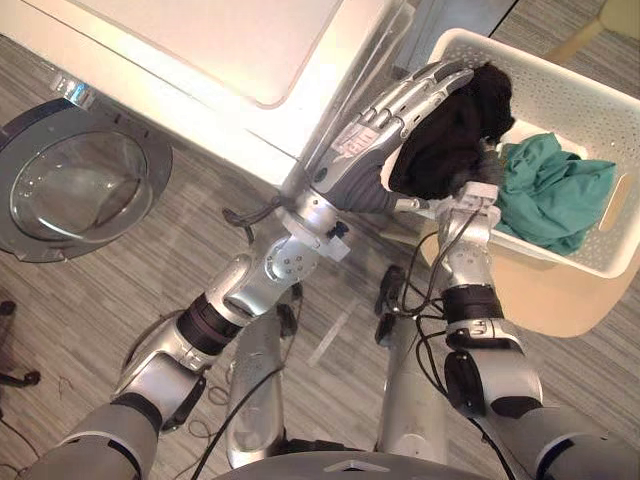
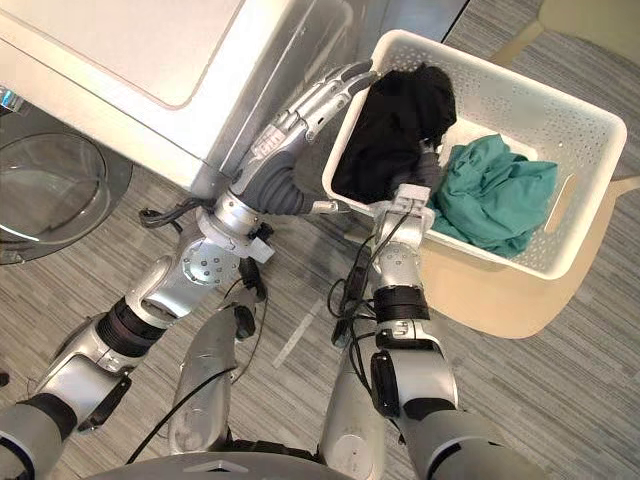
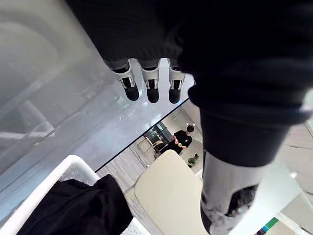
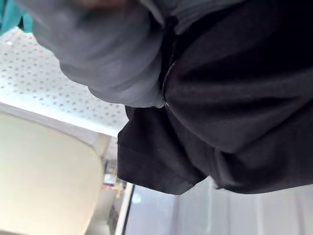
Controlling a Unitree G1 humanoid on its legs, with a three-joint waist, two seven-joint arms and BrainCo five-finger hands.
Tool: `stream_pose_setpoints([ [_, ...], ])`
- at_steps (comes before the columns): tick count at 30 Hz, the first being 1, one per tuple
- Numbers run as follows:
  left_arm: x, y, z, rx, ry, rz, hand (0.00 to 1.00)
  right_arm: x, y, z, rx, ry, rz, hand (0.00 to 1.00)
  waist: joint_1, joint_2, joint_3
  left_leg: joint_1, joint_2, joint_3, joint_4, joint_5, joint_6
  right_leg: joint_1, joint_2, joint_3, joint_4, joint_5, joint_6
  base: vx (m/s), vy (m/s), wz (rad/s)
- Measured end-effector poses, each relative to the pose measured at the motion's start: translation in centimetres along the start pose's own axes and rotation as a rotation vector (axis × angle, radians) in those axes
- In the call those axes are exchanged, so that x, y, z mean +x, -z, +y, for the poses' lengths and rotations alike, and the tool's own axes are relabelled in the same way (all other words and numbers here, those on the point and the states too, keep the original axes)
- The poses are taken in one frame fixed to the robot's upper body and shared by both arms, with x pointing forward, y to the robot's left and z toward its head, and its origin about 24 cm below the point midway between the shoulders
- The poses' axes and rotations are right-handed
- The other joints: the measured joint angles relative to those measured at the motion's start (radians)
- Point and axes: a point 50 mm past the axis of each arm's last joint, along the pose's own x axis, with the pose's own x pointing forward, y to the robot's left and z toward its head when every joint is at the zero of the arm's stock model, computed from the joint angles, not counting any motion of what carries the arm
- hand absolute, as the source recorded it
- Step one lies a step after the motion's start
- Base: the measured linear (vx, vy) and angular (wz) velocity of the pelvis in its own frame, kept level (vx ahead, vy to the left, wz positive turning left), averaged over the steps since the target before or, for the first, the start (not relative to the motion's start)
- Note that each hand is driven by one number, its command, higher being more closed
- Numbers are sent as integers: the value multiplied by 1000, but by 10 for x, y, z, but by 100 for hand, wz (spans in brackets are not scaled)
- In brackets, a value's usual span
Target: Pick up the laundry basket with both hands and put the clothes into the washing machine.
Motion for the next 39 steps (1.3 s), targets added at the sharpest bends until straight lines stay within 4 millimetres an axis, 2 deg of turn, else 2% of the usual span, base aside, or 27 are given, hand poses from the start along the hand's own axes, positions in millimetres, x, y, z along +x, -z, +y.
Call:
stream_pose_setpoints([
  [4, 2, 2, 4, 22, -1, -4, 0, -3, -13, 22, 25, -117, -57, 100, -17, 0, 31, -16, 2, -3, 18, -2, 3, -10, -3, 0, 9, 1, 1, -52, -36, 2],
  [10, 1, 4, 5, 27, 5, 1, 0, -15, -30, 41, 50, -218, -133, 100, -19, -2, 32, -31, 6, 7, 41, -11, 9, -29, -3, 14, 16, 4, 5, -15, -34, -4],
  [13, 0, 5, 7, 35, 3, 5, 0, -21, -34, 51, 57, -267, -151, 100, -24, -11, 38, -32, 9, 14, 57, -22, 12, -32, -3, 23, 21, 4, 5, -17, -38, -9],
  [18, -1, 9, 11, 47, -4, 17, 0, -35, -33, 79, 74, -402, -150, 100, -46, -25, 58, -46, 15, 23, 87, -40, 18, -41, -3, 34, 20, 14, 12, -23, -19, -6],
  [23, -3, 11, 13, 40, -21, 36, 0, -45, -32, 91, 88, -464, -152, 100, -52, -31, 63, -47, 17, 27, 100, -45, 16, -41, -2, 44, 18, 17, 13, -3, -20, -5],
  [31, -12, 13, 31, -78, -171, 98, 0, -66, -34, 103, 46, -546, -149, 100, -81, -43, 71, -43, 28, 33, 103, -47, 16, -44, 9, 51, 17, 18, 12, 1, -35, -6],
  [39, -16, 31, 35, -121, -230, 196, 0, -71, -30, 109, -5, -588, -141, 100, -94, -52, 76, -26, 43, 42, 95, -46, 14, -40, 23, 54, 16, 21, 7, -12, -44, -7],
])
